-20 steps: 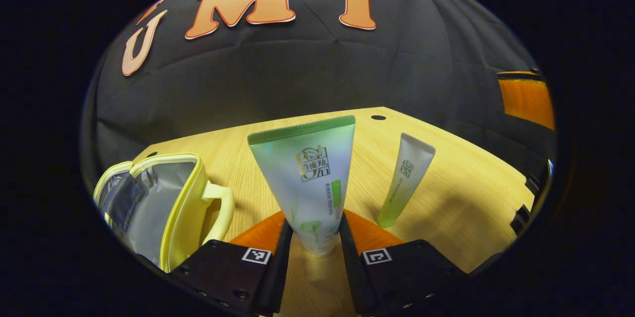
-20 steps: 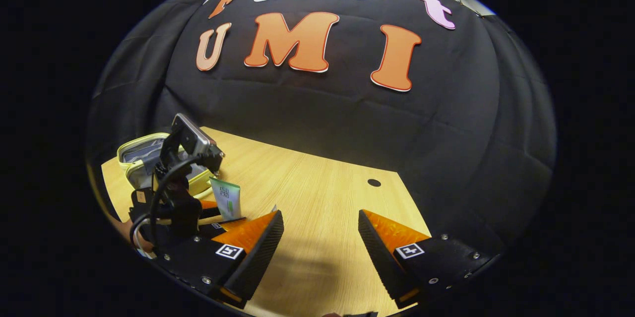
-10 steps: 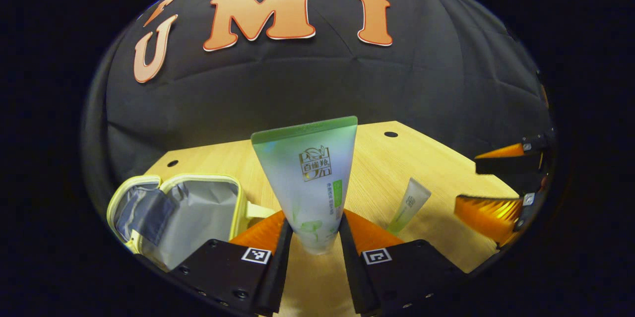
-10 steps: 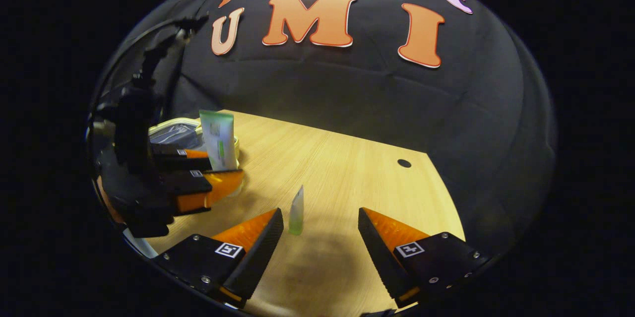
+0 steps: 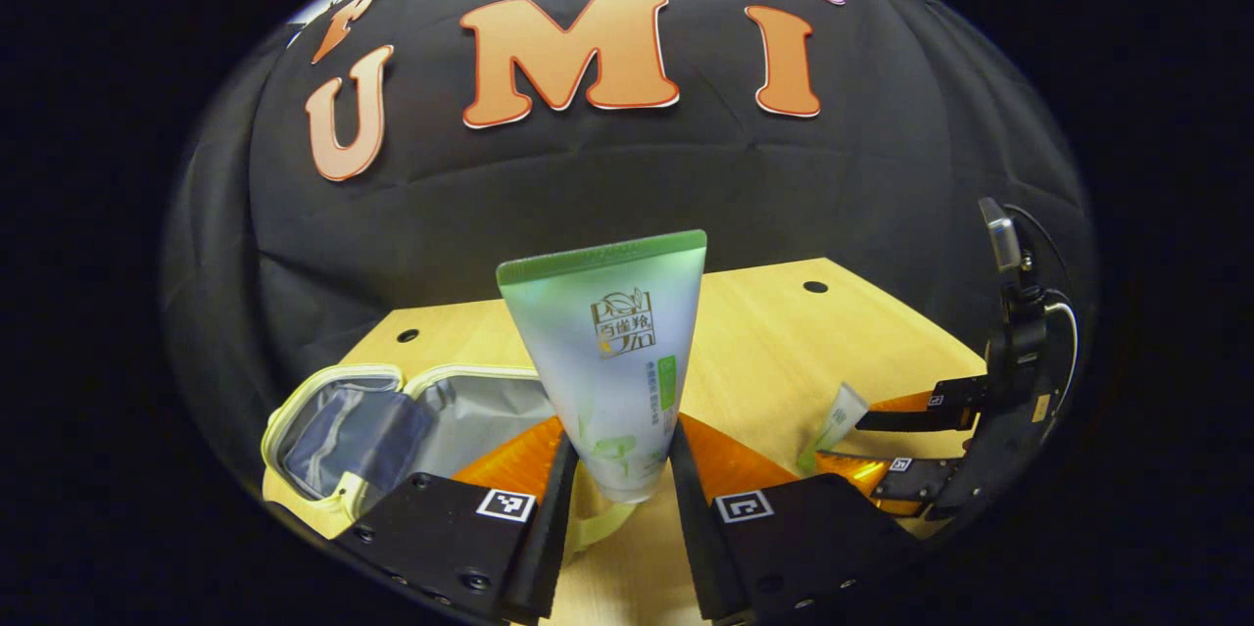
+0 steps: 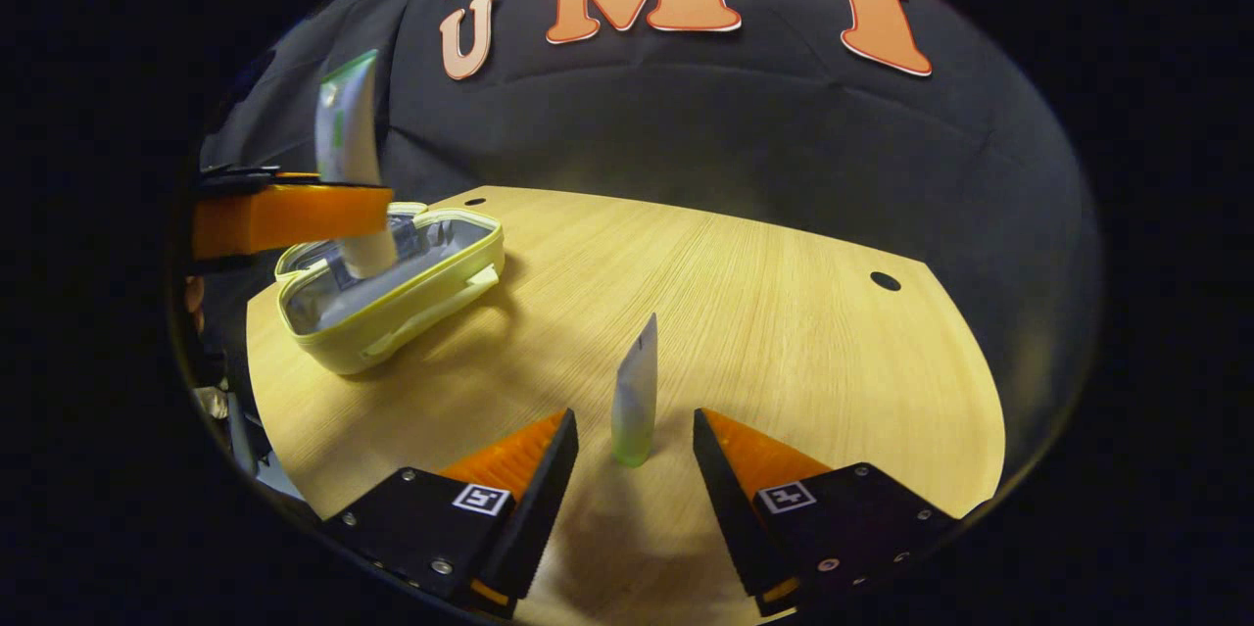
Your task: First open the suitcase, pack the skin care products into it, and then close the suitcase.
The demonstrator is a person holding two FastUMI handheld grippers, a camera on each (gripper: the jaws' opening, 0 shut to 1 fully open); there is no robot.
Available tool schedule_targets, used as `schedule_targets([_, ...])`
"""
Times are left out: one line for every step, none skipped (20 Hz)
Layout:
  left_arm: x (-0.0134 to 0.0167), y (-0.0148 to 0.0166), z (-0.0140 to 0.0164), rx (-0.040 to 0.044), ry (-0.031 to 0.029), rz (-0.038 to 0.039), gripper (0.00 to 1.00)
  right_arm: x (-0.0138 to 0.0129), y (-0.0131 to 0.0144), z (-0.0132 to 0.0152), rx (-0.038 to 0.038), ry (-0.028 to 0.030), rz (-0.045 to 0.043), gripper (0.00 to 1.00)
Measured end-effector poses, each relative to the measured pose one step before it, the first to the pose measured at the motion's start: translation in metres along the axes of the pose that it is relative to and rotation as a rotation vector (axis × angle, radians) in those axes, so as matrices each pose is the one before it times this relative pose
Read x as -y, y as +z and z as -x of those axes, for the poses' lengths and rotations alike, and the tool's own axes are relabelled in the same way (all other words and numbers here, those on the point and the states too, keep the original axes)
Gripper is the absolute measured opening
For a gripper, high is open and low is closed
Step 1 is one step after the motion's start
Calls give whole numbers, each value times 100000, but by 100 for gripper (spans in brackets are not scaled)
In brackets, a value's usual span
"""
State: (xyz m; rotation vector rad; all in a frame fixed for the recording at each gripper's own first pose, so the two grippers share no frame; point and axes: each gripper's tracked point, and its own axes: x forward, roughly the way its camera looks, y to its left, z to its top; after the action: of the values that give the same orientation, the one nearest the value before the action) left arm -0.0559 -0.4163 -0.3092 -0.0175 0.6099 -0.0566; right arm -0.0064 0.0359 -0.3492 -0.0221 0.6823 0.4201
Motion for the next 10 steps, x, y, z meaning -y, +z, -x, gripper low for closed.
schedule_targets([-774,5,393,-461,1717,-155,52,-99,-478,-523,-892,583,-1786,71])
schedule_targets([-660,-19,407,-423,1211,-52,52,-44,-187,-539,-380,-208,-868,67])
schedule_targets([-730,83,341,-356,1607,40,52,-80,-421,-415,-1276,-783,289,52])
schedule_targets([-547,-85,190,-312,984,674,52,-8,-493,-317,-1240,-620,815,53])
schedule_targets([-457,-145,161,-945,871,379,52,-113,-398,81,-1334,12,286,45])
schedule_targets([-413,-47,220,-439,893,322,52,4,114,161,249,-708,-595,43])
schedule_targets([-591,86,244,-116,1139,137,52,-393,235,25,534,494,-1164,35])
schedule_targets([-540,93,162,211,791,503,52,-259,322,39,410,514,-1080,35])
schedule_targets([-456,-59,64,142,772,313,52,-82,81,168,-39,262,-375,35])
schedule_targets([-714,-1,159,94,648,-8,52,-76,212,77,-298,-58,-118,35])
